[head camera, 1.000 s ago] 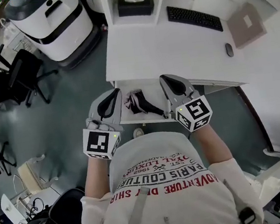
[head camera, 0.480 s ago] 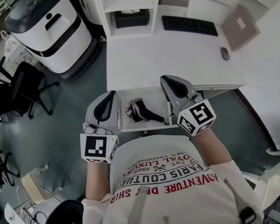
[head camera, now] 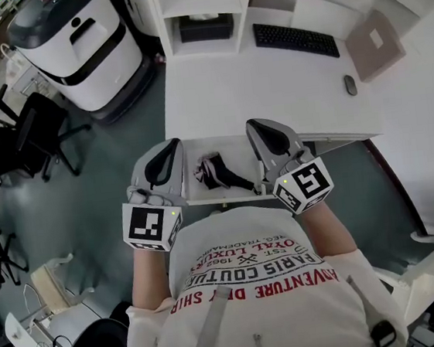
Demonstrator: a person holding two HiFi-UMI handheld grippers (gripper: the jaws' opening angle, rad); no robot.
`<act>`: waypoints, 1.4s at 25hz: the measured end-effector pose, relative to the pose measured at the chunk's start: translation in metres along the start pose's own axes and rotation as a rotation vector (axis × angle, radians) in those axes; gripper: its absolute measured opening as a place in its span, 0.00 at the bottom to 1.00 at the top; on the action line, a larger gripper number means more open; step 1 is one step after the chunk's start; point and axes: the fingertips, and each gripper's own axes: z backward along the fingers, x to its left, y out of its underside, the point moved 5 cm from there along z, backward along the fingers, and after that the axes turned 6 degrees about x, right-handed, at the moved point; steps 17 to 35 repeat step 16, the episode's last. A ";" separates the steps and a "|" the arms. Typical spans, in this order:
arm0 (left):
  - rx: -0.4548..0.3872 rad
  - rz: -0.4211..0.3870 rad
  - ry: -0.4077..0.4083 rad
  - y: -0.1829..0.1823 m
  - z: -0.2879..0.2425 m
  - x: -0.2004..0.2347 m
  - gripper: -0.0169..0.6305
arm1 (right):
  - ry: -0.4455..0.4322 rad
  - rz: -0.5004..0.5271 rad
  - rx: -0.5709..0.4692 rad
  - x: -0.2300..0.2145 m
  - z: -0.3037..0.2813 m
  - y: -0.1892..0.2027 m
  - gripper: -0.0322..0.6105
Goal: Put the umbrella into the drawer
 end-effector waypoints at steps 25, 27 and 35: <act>0.006 0.014 -0.018 0.002 0.005 -0.004 0.04 | 0.051 0.106 -0.002 0.009 0.012 -0.004 0.05; 0.006 0.014 -0.018 0.002 0.005 -0.004 0.04 | 0.051 0.106 -0.002 0.009 0.012 -0.004 0.05; 0.006 0.014 -0.018 0.002 0.005 -0.004 0.04 | 0.051 0.106 -0.002 0.009 0.012 -0.004 0.05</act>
